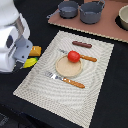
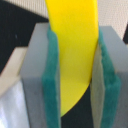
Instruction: Interact with the objects in diverse but meaningful ways.
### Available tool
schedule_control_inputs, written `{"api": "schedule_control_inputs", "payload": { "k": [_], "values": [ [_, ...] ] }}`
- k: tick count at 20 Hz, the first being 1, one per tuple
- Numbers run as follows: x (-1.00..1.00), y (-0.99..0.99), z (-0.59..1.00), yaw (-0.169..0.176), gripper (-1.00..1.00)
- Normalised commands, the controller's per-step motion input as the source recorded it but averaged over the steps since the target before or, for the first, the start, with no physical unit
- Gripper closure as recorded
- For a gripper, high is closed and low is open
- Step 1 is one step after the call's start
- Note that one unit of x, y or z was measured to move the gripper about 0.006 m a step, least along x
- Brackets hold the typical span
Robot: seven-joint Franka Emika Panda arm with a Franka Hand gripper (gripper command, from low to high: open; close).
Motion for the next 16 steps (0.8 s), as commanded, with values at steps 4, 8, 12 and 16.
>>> {"api": "schedule_control_inputs", "payload": {
  "k": [4, 8, 12, 16],
  "values": [
    [1.00, -0.19, 0.56, 0.000, 1.00],
    [1.00, -0.25, 0.43, -0.007, 1.00],
    [1.00, -0.43, -0.01, -0.027, 1.00],
    [1.00, -0.46, -0.05, -0.026, 1.00]
  ]
}}
